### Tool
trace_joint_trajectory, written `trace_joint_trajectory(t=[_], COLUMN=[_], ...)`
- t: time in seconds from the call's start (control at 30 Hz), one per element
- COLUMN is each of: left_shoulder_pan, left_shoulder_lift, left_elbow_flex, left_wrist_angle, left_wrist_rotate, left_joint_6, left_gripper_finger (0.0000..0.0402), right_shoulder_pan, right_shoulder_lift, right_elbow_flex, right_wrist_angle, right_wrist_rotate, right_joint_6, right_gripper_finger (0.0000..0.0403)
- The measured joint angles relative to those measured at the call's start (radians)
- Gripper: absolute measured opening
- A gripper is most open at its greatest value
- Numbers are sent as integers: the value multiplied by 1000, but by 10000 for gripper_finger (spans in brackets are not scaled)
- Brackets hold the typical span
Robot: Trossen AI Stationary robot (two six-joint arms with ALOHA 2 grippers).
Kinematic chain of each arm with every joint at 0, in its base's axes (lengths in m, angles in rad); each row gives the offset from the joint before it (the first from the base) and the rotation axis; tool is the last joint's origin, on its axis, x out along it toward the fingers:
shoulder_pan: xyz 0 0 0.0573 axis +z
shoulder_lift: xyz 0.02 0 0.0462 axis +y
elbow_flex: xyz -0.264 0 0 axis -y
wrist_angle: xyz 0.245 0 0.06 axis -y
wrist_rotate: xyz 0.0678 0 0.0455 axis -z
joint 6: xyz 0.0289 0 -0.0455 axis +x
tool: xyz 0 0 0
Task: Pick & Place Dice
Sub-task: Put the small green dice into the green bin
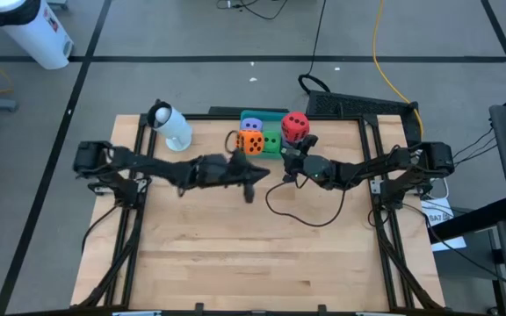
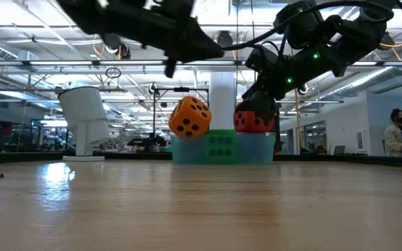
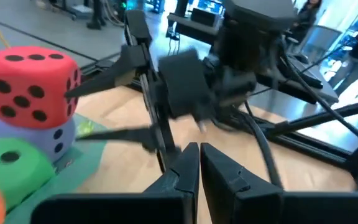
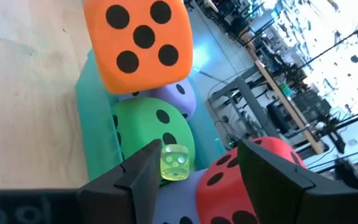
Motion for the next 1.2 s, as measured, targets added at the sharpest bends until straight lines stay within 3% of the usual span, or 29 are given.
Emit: trace_joint_trajectory(t=[0.2, 0.5, 1.2], left_shoulder_pan=[123, 221, 284], left_shoulder_lift=[108, 203, 213], left_elbow_flex=[139, 210, 258], left_wrist_angle=[-89, -115, -164], left_wrist_rotate=[142, 310, 377], left_joint_6=[-37, -52, -14], left_gripper_finger=[23, 23, 8], right_shoulder_pan=[0, 0, -15], right_shoulder_lift=[0, 0, 0], right_elbow_flex=[0, 0, 0], right_wrist_angle=[46, 133, 217], right_wrist_rotate=[0, -5, -58], right_joint_6=[-75, -176, -240], right_gripper_finger=[199, 199, 199])
